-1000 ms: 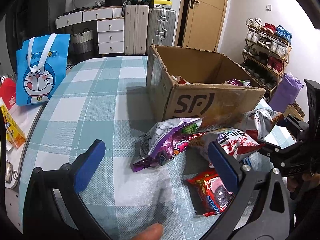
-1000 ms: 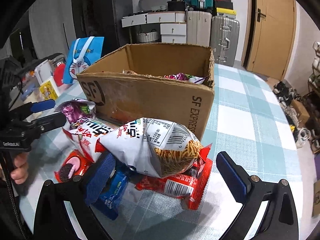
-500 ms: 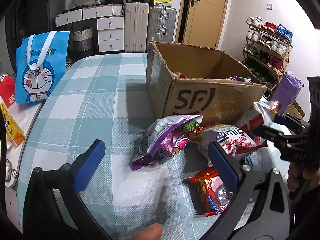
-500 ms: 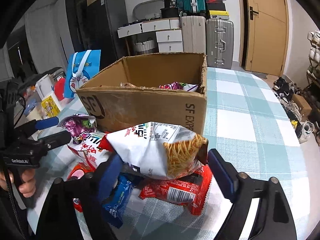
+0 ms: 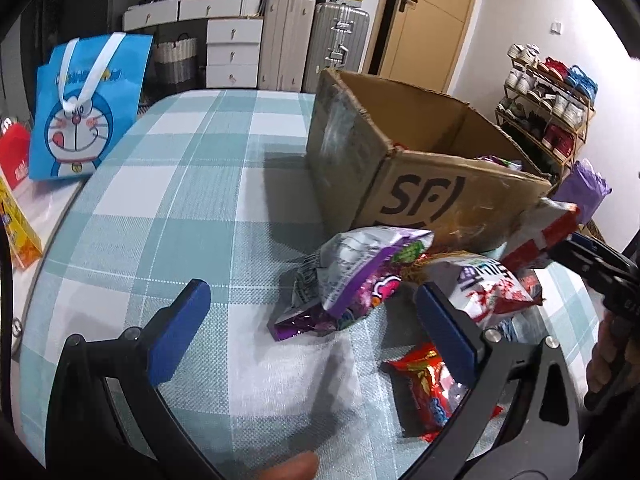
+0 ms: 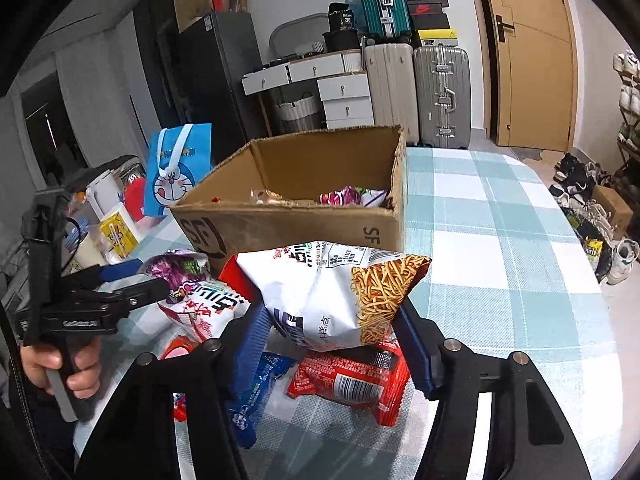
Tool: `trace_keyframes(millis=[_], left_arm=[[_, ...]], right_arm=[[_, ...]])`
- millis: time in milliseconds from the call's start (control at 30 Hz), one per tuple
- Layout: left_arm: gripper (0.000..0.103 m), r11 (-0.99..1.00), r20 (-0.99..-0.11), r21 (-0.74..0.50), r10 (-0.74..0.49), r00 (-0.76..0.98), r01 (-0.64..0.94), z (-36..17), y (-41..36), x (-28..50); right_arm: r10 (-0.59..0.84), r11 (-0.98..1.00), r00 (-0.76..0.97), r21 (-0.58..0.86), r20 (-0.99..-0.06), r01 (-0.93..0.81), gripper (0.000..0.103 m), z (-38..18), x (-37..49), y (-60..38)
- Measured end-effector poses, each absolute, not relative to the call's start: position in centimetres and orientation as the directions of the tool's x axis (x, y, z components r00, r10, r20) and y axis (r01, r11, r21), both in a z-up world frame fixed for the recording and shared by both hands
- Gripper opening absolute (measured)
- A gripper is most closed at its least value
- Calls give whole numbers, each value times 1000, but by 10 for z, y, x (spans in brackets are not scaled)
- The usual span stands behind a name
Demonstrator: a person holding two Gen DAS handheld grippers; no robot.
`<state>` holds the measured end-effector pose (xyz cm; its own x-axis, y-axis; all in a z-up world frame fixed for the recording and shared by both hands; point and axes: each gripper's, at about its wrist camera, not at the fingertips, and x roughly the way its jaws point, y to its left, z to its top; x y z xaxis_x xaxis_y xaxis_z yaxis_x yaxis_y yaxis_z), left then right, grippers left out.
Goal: Organize snacks
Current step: 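Grasp the purple candy bag with left gripper while right grasps white noodle-snack bag, then carry both bags over the cardboard box and open both grippers to drop them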
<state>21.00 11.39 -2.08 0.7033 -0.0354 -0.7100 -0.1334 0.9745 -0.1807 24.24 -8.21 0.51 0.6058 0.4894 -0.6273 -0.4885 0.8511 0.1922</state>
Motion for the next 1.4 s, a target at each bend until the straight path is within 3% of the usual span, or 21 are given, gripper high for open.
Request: trace_keyframes(millis=[133, 400, 467, 533, 633, 933, 1400], left_arm=[[87, 965, -709, -222, -62, 702, -138, -28, 120, 215], [73, 960, -686, -254, -96, 722, -113, -34, 123, 224], [65, 961, -682, -257, -106, 723, -101, -34, 121, 226], [45, 962, -674, -261, -126, 728, -75, -33, 118, 226], [29, 963, -655, -264, -144, 742, -47, -30, 114, 222], [21, 965, -628, -254, -113, 770, -66, -20, 117, 212], [20, 970, -552, -238, -100, 828, -41, 19, 111, 183]], right_arm=[[501, 848, 612, 204, -612, -490, 62, 12, 240, -85], [516, 841, 615, 216, -596, -497, 62, 18, 237, -87], [520, 838, 612, 217, -596, -500, 62, 18, 237, -86], [525, 835, 611, 218, -593, -505, 62, 19, 235, -85], [526, 834, 611, 218, -592, -507, 62, 19, 234, -84], [535, 830, 614, 222, -581, -512, 62, 24, 231, -85], [544, 828, 649, 215, -532, -518, 62, 46, 221, -91]])
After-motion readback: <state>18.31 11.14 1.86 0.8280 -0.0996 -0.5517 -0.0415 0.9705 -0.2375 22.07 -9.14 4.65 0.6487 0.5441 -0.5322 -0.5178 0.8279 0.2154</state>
